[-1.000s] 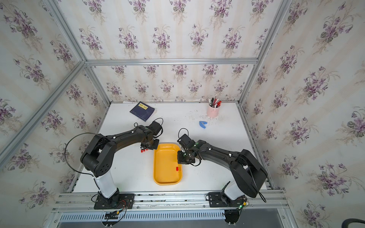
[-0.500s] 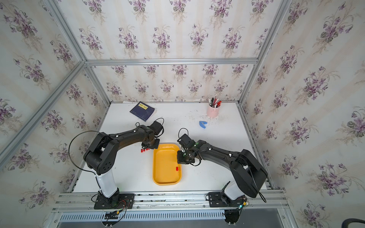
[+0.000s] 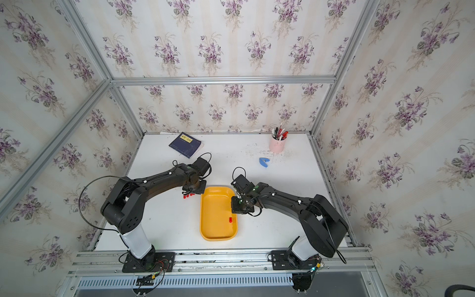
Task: Take the screw protection sleeves out of the storage box
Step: Place the screw protection sleeve at the center of the board, then pick up the screw protection sleeve from the storage box.
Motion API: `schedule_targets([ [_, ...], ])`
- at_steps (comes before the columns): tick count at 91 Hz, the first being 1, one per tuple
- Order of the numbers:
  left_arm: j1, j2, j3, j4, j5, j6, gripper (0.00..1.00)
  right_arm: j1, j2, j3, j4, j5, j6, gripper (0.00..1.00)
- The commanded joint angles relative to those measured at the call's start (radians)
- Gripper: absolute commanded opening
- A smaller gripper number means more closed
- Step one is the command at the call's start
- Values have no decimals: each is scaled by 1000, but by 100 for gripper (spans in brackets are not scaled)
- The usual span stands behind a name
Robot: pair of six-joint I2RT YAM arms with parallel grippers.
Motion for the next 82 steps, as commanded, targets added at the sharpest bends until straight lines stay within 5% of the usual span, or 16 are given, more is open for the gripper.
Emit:
schedule_targets([
  [1, 1, -23, -3, -18, -1, -14, 30, 2, 1, -6, -17, 14, 1, 0],
  [49, -98, -324, 90, -187, 53, -132, 31, 3, -31, -10, -1, 60, 59, 0],
  [82, -293, -302, 11, -82, 310, -455, 32, 3, -75, -29, 17, 121, 128, 0],
])
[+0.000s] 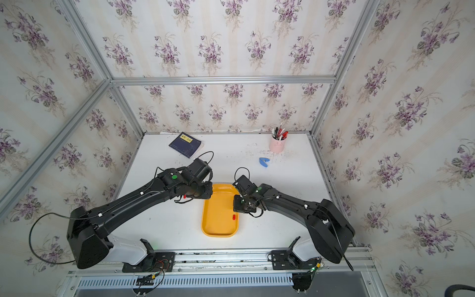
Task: Take the screw protection sleeves out of the storage box
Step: Pick up the screw protection sleeve from the storage box.
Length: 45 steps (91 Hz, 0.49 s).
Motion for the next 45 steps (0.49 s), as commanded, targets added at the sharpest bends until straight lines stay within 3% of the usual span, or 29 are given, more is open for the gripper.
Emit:
schedule_targets([
  [1, -33, 39, -51, 93, 112, -157, 32, 3, -6, -5, 23, 21, 35, 0],
  [10, -45, 70, -121, 238, 192, -232, 33, 5, -6, -4, 30, 11, 42, 0],
  [27, -77, 172, -136, 350, 255, -312, 33, 5, -10, -7, 31, 7, 45, 0],
  [45, -105, 184, -258, 517, 255, -449, 32, 5, -16, -11, 39, 1, 53, 0],
])
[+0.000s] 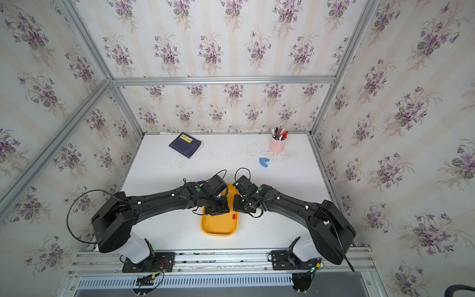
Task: Take the screw protection sleeves out of the storage box
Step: Pick up the screw protection sleeve from the storage box.
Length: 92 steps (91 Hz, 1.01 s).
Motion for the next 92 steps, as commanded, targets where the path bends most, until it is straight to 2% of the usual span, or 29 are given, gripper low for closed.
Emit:
schedule_targets([
  [1, -3, -11, -47, 139, 13, -114, 32, 1, -6, -2, 14, -5, 9, 0],
  [30, -20, 9, -111, 269, -21, -182, 29, 1, -4, -8, 33, -16, 18, 0],
  [92, -46, 82, -78, 262, 31, -172, 29, 1, -10, -18, 25, -10, 19, 0],
])
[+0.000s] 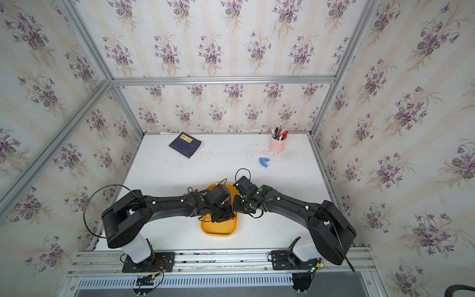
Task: Take the screw protection sleeves out of the storage box
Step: Pick up the screw protection sleeve from the storage box.
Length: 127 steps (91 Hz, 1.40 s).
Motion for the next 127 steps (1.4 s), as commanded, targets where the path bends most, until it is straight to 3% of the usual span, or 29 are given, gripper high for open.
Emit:
schedule_targets([
  [1, -4, 10, 17, -5, 15, 4, 28, 1, -7, -4, 15, 4, 11, 0],
  [51, -9, 60, 65, -56, 69, 33, 21, 1, -21, -8, 11, 11, 12, 0],
  [66, -11, 69, 82, -67, 71, 43, 11, 1, -21, -9, 14, 9, 14, 0],
  [90, 1, 25, 76, -83, 42, 59, 7, 1, -28, -9, 11, 15, 12, 0],
  [127, 77, -111, 137, -269, -1, 308, 8, 1, -38, -15, 1, 24, 8, 0],
])
